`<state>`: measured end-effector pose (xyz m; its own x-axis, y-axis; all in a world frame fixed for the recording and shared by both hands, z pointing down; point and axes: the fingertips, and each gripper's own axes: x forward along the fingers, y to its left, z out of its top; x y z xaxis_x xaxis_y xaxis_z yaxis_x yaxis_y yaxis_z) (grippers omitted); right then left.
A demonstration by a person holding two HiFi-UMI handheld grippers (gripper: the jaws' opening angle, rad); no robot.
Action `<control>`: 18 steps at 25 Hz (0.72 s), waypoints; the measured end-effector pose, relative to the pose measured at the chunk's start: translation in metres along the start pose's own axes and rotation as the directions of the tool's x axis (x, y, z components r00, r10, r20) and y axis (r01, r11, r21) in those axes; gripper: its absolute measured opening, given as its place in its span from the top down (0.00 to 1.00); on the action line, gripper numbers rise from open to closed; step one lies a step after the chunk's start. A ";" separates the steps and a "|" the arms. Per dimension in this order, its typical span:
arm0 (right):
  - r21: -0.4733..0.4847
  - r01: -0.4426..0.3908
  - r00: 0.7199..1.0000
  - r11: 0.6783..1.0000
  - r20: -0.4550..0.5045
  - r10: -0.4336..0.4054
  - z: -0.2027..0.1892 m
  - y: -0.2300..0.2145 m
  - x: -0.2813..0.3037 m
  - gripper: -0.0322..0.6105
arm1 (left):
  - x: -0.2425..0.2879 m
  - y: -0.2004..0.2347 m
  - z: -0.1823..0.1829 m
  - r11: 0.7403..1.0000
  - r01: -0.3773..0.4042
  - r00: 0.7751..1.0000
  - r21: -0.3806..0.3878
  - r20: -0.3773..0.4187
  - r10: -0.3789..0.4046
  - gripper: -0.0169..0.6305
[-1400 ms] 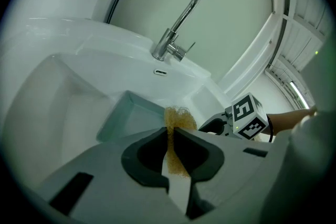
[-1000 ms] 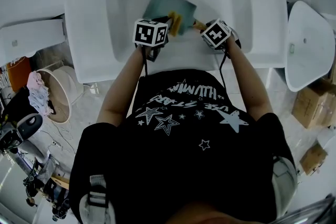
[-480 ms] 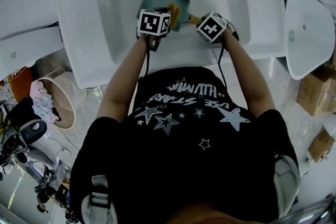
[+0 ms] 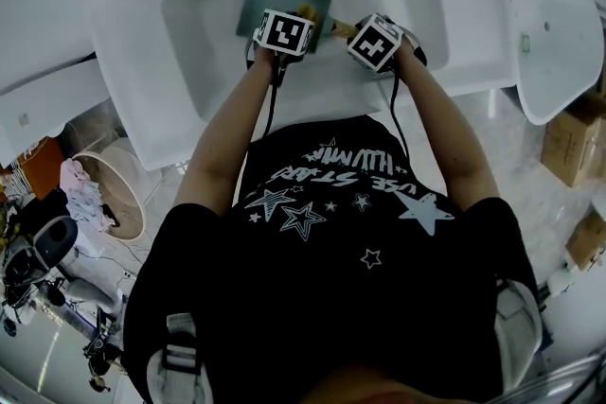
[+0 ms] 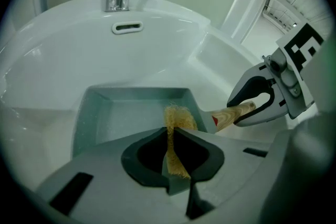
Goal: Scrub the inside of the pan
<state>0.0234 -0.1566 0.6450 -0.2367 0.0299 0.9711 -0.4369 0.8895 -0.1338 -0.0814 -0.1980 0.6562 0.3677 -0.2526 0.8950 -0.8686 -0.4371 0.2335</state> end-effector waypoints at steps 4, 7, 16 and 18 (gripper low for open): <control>0.001 0.001 1.000 1.000 0.002 -0.001 0.001 -0.001 0.001 0.73 | 0.013 -0.007 -0.005 1.000 0.025 0.999 0.006 -0.032 -0.025 0.91; 0.007 -0.003 1.000 1.000 0.003 0.003 0.001 -0.002 0.001 0.73 | 0.018 -0.010 -0.006 0.999 0.031 0.999 -0.008 -0.036 -0.032 0.91; 0.012 -0.008 1.000 1.000 -0.002 0.008 0.000 -0.002 0.002 0.73 | 0.027 -0.018 0.001 0.999 0.025 1.000 0.027 -0.017 -0.024 0.91; 0.012 -0.010 1.000 1.000 -0.005 0.010 0.000 -0.002 0.002 0.73 | 0.028 -0.019 -0.001 0.999 0.034 0.999 0.038 -0.027 -0.033 0.91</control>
<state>0.0240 -0.1582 0.6473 -0.2368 0.0411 0.9707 -0.4449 0.8836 -0.1459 -0.0546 -0.1961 0.6767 0.3872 -0.2146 0.8967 -0.8422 -0.4780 0.2493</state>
